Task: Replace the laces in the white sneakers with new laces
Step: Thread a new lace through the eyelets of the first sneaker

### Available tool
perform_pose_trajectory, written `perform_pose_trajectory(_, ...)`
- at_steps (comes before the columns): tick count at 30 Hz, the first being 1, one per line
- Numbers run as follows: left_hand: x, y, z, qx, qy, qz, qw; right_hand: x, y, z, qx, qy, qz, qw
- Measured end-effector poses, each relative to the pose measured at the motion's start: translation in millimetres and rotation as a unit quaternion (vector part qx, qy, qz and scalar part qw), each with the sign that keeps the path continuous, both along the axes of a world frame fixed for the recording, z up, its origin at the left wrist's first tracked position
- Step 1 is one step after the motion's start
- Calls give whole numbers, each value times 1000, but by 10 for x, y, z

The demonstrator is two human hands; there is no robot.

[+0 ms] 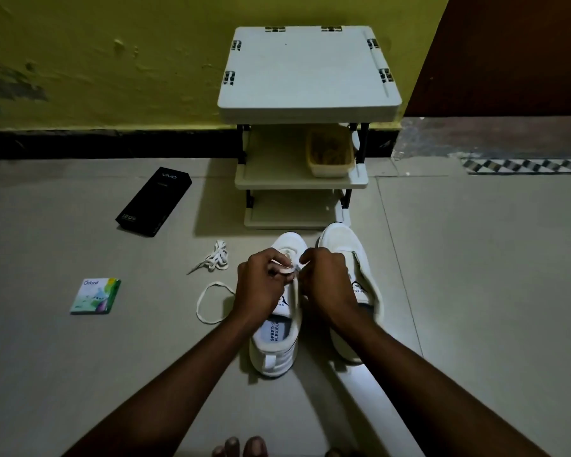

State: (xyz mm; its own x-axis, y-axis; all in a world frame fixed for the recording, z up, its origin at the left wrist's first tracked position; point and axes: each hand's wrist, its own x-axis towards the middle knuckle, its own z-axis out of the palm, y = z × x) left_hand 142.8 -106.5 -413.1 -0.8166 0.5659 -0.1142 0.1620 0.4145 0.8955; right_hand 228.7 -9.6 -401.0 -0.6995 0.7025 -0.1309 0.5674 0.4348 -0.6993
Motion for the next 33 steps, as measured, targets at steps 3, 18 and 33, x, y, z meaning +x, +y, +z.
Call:
perform_pose_trajectory(3,2,-22,-28,1,15,-3,1000,-54,38,47,83,-19,50,995)
perform_pose_trajectory(18,234,-84,-201,-106,151,38,982,64,361,313,2,142,101,985)
perform_pose_trajectory(33,215,-53,-197,-192,75,-5,979,-29,454,272,304,-85,270,910)
